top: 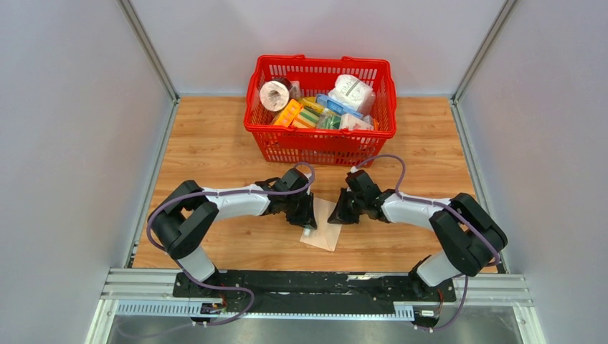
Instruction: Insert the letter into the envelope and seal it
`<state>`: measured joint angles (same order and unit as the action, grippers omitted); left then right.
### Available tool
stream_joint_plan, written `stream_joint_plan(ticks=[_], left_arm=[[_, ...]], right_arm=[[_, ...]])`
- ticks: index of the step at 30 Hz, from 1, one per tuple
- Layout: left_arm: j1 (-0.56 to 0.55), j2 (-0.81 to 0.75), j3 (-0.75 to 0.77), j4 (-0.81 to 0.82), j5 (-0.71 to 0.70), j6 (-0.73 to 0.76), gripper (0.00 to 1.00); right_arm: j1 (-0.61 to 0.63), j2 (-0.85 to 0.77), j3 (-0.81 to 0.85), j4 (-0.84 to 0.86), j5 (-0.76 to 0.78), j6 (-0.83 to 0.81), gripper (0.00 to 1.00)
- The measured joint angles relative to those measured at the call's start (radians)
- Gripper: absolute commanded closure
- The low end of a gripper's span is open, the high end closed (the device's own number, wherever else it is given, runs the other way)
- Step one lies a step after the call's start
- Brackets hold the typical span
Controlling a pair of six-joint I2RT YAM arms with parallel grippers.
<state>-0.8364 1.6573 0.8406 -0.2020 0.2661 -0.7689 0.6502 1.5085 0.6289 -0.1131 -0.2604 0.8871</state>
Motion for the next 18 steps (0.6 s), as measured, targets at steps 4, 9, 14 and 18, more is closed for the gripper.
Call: stream_joint_plan(ticks=[4,9,14,18], left_arm=[[0.0,0.0,0.0,0.001,0.002,0.0,1.0],[0.0,0.002,0.0,0.006,0.005,0.0,1.0],[0.0,0.002,0.0,0.006,0.005,0.0,1.0],[0.0,0.002,0.0,0.006,0.005,0.0,1.0]], right_arm=[[0.0,0.007,0.001,0.014,-0.002,0.008,1.0],[0.014,0.023,0.015,0.028,-0.003,0.02,1.0],[0.026,0.027,0.02,0.032,0.004,0.028,1.0],[0.019,0.027,0.02,0.032,0.019,0.029,1.0]])
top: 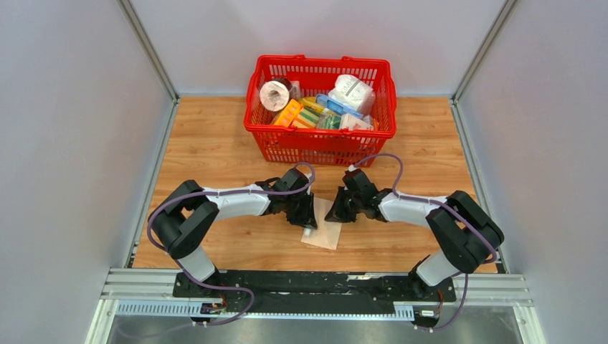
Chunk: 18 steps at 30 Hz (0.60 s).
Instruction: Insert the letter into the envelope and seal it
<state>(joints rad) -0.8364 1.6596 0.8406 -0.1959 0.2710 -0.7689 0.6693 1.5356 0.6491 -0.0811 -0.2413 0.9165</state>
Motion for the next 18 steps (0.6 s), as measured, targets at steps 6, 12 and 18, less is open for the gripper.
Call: stream_joint_plan(ticks=[6,12,18], left_arm=[[0.0,0.0,0.0,0.0,0.0,0.0,1.0],[0.0,0.0,0.0,0.0,0.0,0.0,1.0],[0.0,-0.001,-0.002,0.002,0.0,0.0,1.0]], right_arm=[[-0.03,0.0,0.0,0.0,0.013,0.004,1.0],[-0.044,0.0,0.0,0.002,0.024,0.011,1.0],[-0.064,0.0,0.0,0.004,0.032,0.014,1.0]])
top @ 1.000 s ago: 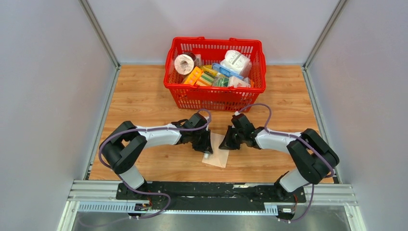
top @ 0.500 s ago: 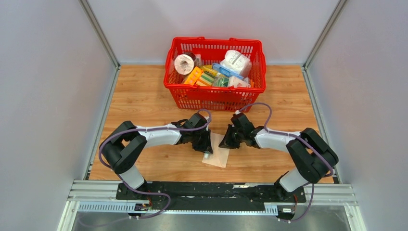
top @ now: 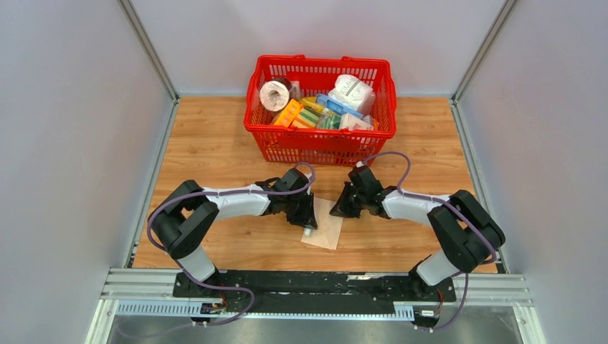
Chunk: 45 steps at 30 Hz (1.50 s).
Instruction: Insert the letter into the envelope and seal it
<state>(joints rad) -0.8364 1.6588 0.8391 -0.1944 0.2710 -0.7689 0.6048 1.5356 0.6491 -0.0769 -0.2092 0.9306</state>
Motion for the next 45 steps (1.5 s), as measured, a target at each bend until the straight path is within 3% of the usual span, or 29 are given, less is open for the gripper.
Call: stream_joint_plan(ticks=[10,15,20,24,30,33,39,45], left_arm=[[0.0,0.0,0.0,0.001,0.001,0.0,1.0],[0.0,-0.002,0.006,-0.011,-0.002,0.002,1.0],[0.001,-0.044,0.007,-0.064,-0.035,0.014,1.0],[0.009,-0.171,-0.009,-0.048,-0.037,0.014,1.0],[0.021,-0.367,-0.087,0.138,0.103,0.033,1.0],[0.021,-0.403,-0.106,0.2,0.189,0.047,1.0],[0.021,-0.453,-0.142,0.341,0.334,0.036,1.0],[0.021,-0.513,-0.152,0.408,0.382,0.026,1.0]], right_arm=[[-0.008,0.0,0.02,-0.018,-0.002,-0.016,0.99],[-0.008,-0.048,0.096,-0.09,-0.01,-0.056,0.82],[-0.008,-0.216,0.199,-0.208,0.034,-0.111,0.66],[-0.013,-0.384,0.221,-0.274,0.086,-0.14,0.56],[-0.014,-0.472,0.213,-0.301,0.037,-0.15,0.51],[-0.007,-0.505,0.189,-0.282,-0.012,-0.148,0.46],[0.062,-0.538,0.184,-0.203,-0.055,-0.146,0.46],[0.113,-0.538,0.2,-0.181,-0.061,-0.146,0.46]])
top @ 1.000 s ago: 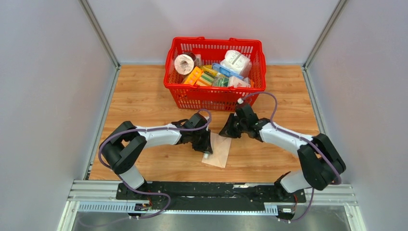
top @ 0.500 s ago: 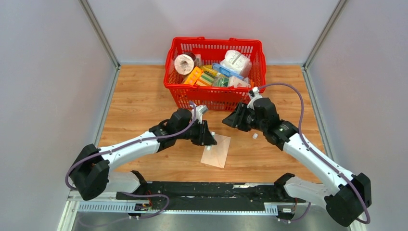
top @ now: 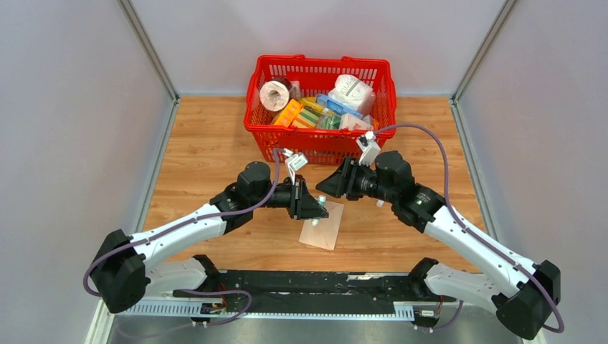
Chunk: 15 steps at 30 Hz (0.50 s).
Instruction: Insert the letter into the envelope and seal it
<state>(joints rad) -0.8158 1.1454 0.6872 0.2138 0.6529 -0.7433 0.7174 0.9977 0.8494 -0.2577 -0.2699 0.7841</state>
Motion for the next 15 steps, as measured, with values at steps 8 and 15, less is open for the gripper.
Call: stream_joint_plan(ticks=[8,15], left_arm=[[0.0,-0.015,0.004,-0.023,-0.003,0.009,1.0],[0.0,-0.014,0.008,-0.043,-0.035,0.011,1.0]], right_arm=[[0.093,0.0,0.045,-0.026,0.072,-0.004,0.52],[0.184,0.006,0.108,-0.113,0.216,-0.009,0.54]])
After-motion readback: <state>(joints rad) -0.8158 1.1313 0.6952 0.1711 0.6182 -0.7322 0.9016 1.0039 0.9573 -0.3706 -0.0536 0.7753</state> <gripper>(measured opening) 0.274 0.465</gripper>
